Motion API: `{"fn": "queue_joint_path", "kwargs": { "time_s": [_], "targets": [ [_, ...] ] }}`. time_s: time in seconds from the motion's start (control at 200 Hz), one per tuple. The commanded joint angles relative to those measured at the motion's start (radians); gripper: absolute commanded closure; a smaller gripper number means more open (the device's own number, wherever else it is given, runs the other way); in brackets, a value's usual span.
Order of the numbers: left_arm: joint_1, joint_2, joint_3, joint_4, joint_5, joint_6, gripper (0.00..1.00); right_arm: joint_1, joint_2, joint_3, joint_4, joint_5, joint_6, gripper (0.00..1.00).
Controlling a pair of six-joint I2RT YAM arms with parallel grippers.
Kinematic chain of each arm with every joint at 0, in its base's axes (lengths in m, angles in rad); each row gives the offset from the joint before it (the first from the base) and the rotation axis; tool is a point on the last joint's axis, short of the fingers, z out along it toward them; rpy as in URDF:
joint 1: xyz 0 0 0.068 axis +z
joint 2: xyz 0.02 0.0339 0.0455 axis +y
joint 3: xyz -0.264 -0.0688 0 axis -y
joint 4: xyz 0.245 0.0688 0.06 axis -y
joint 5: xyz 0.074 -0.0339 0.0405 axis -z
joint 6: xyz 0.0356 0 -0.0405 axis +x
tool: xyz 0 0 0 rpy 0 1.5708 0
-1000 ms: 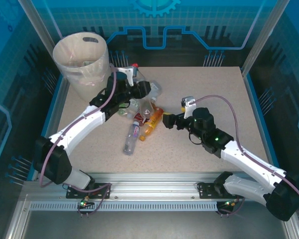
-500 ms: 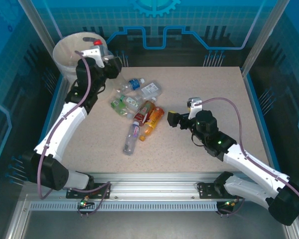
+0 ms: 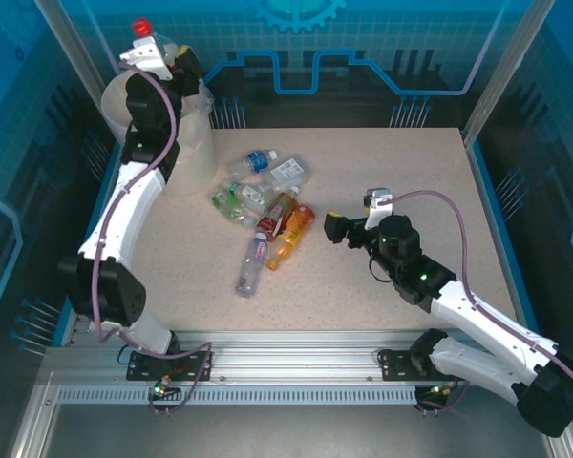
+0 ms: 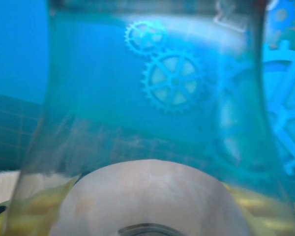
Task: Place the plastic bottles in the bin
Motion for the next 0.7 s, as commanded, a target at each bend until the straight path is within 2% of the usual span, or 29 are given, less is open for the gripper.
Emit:
{"fn": "queue_joint_path", "kwargs": {
  "time_s": [0.0, 0.13, 0.33, 0.435, 0.545, 0.695],
  "targets": [
    [0.041, 0.068, 0.098, 0.080, -0.073, 0.064, 0.41, 0.007, -0.020, -0.011, 0.027, 0.004, -0.013, 0.00],
    [0.090, 0.151, 0.204, 0.002, -0.069, 0.021, 0.41, 0.007, -0.023, -0.010, 0.007, -0.003, -0.009, 0.00],
    [0.164, 0.222, 0.257, -0.127, 0.015, -0.186, 0.40, 0.007, -0.009, -0.011, 0.015, 0.005, 0.001, 0.00],
    [0.190, 0.258, 0.258, -0.136, 0.051, -0.280, 0.40, 0.006, 0.005, 0.000, 0.015, 0.002, 0.000, 0.00],
    [0.204, 0.305, 0.280, -0.138, 0.038, -0.341, 0.40, 0.006, 0.022, 0.021, 0.003, -0.015, -0.009, 0.00],
    [0.211, 0.373, 0.322, -0.156, -0.043, -0.438, 0.37, 0.005, 0.047, 0.061, -0.043, -0.027, 0.007, 0.00]
  ]
}}
